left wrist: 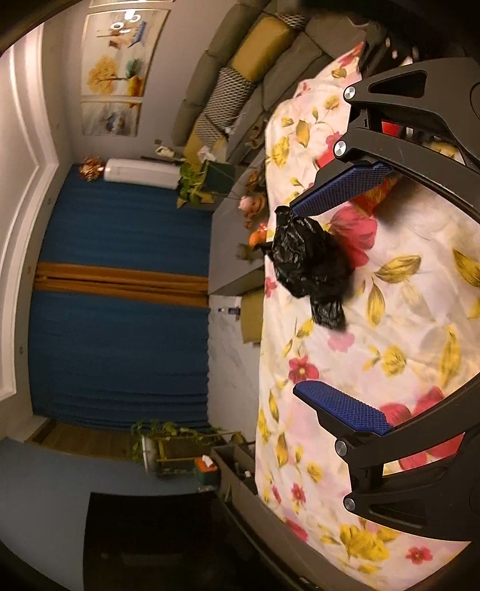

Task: Collect trash
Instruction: 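Grasp the black plastic bag with the left tool while the right tool grasps the red cup, then carry the black bag and red cup over the grey bin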

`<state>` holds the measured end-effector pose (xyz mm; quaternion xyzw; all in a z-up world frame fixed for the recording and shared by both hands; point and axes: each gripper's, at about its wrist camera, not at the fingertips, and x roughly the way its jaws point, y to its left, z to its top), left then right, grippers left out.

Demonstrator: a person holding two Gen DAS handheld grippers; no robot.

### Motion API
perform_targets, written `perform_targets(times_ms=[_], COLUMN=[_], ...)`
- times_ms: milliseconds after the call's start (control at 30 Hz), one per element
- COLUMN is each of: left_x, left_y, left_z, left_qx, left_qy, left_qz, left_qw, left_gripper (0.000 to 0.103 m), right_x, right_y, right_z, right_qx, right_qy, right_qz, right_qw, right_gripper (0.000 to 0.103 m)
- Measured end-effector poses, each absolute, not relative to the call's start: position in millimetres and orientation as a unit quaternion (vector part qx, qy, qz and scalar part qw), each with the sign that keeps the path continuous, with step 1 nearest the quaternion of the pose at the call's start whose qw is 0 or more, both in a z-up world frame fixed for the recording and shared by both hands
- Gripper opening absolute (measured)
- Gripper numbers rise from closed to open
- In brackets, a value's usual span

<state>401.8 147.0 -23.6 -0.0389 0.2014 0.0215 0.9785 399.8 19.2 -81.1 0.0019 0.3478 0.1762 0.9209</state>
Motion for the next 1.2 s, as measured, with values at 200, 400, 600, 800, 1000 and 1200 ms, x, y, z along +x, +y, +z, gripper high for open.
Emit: perform_targets(times_ms=[200, 400, 600, 800, 1000, 1200], left_x=[452.3, 492.0, 480.3, 414.4, 344.3, 303.9], left_y=[129.8, 125.0, 122.8, 101.4, 59.3, 5.6], left_z=[-38.9, -64.6, -65.9, -48.4, -27.4, -9.4], left_qx=[-0.018, -0.019, -0.024, -0.044, -0.043, -0.019], left_qy=[0.245, 0.314, 0.299, 0.266, 0.232, 0.209], left_qz=[0.006, -0.019, -0.023, -0.038, -0.046, -0.087], left_qw=[0.969, 0.949, 0.954, 0.962, 0.971, 0.974], left_gripper=[0.089, 0.050, 0.013, 0.012, 0.012, 0.012], right_x=[388.2, 369.4, 352.5, 328.9, 300.3, 260.9], right_y=[-12.4, -34.9, -46.1, -67.3, -99.8, -150.9], right_z=[-71.2, -60.8, -53.7, -46.4, -36.5, -19.2], right_qx=[0.047, 0.060, 0.062, 0.076, 0.091, 0.105], right_qy=[0.335, 0.315, 0.300, 0.284, 0.269, 0.239], right_qz=[0.161, 0.163, 0.168, 0.163, 0.147, 0.110], right_qw=[0.927, 0.933, 0.937, 0.942, 0.948, 0.959], right_gripper=[0.061, 0.061, 0.061, 0.061, 0.061, 0.061])
